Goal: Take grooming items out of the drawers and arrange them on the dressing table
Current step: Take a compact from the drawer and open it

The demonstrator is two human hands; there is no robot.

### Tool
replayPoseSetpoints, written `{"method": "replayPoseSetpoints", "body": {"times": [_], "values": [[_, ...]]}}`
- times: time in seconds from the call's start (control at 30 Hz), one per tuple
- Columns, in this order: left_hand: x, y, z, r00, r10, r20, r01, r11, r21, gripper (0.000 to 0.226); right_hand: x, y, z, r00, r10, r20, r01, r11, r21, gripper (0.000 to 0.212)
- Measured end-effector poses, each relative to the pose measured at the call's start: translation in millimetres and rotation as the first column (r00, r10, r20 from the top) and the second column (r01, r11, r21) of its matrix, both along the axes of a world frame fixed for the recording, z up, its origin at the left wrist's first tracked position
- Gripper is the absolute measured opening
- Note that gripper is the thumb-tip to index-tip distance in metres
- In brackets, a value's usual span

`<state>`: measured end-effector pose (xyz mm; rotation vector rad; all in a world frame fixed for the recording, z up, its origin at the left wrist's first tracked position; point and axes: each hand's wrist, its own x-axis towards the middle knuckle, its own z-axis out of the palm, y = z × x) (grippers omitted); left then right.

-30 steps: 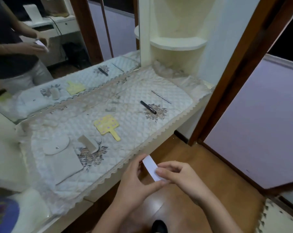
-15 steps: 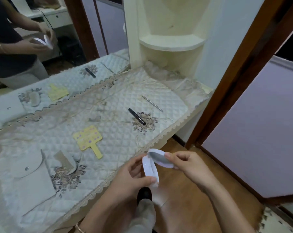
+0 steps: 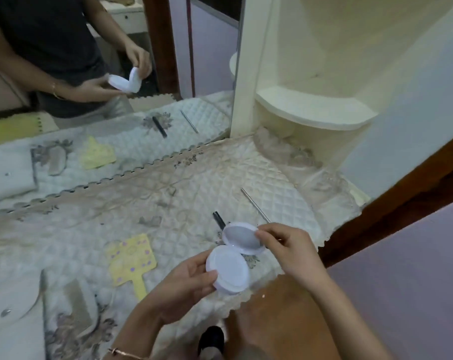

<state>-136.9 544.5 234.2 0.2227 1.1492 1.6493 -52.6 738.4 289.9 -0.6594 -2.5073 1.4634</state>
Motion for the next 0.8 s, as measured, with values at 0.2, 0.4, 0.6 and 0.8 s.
{"method": "replayPoseSetpoints", "body": {"times": [0.2, 0.4, 0.6, 0.8], "values": [[-21, 11, -11, 0.998, 0.054, -0.04, -0.059, 0.991, -0.118, 0.048, -44, 45, -13, 0.997, -0.001, 0.071, 0.009, 0.993, -0.115, 0.026], [-14, 24, -6, 0.967, 0.138, -0.215, -0.2, 0.933, -0.299, 0.047, -89, 65, -28, 0.983, 0.155, 0.096, -0.137, 0.976, -0.172, 0.024], [6, 34, -9, 0.868, 0.2, -0.454, -0.431, 0.757, -0.491, 0.051, -131, 47, -40, 0.88, 0.46, 0.116, -0.472, 0.873, 0.124, 0.023], [22, 52, -22, 0.767, 0.078, -0.637, -0.594, 0.461, -0.659, 0.081, -164, 6, -57, 0.77, 0.624, 0.134, -0.638, 0.759, 0.127, 0.029]]}}
